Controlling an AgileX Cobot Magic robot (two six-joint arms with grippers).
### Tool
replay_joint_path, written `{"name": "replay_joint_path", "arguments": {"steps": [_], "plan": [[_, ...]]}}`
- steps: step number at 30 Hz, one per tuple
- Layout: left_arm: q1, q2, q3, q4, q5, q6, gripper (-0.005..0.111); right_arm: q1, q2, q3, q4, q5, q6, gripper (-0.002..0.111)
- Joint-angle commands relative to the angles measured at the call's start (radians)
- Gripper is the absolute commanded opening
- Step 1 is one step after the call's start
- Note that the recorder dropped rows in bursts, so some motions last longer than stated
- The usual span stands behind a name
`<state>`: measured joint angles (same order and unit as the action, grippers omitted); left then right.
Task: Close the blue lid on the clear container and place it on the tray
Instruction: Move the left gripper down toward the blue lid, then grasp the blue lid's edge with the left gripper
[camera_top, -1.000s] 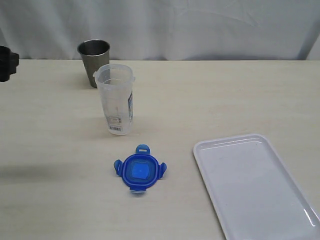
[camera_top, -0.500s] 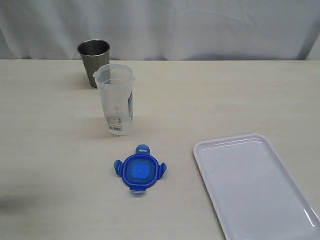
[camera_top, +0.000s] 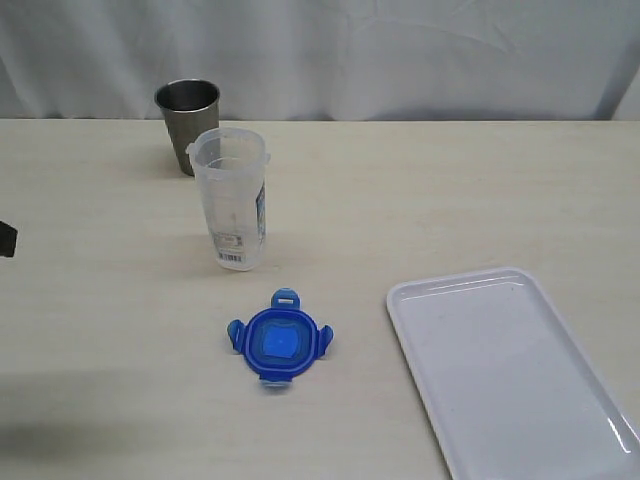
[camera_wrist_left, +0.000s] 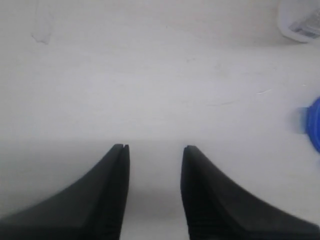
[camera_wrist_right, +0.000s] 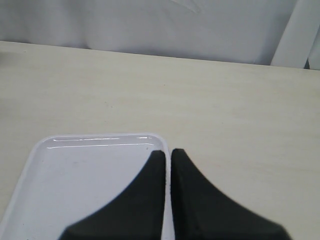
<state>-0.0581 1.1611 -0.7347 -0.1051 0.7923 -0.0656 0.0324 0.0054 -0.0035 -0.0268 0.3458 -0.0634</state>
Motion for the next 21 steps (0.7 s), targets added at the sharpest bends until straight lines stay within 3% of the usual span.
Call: {"name": "replay_joint_path", "arguments": {"steps": [1,4,6,12,16,21], "plan": [[0.000,0.013,0.015,-0.216,0.023,0.183,0.039,-0.006,-0.005,0.004,-0.004,-0.003,0.000,0.004],[-0.004,0.056,0.042,-0.578,0.050,0.538,0.039,-0.006,-0.005,0.004,-0.004,-0.003,0.000,0.004],[-0.027,0.099,0.066,-0.708,0.026,0.668,0.039,-0.006,-0.005,0.004,-0.004,-0.003,0.000,0.004],[-0.210,0.288,0.094,-0.721,-0.187,0.748,0.052,-0.006,-0.005,0.004,-0.004,-0.003,0.000,0.004],[-0.333,0.404,0.092,-0.721,-0.374,0.749,0.054,-0.006,-0.005,0.004,-0.004,-0.003,0.000,0.004],[-0.393,0.504,0.090,-0.759,-0.528,0.749,0.054,-0.006,-0.005,0.004,-0.004,-0.003,0.000,0.004]]}}
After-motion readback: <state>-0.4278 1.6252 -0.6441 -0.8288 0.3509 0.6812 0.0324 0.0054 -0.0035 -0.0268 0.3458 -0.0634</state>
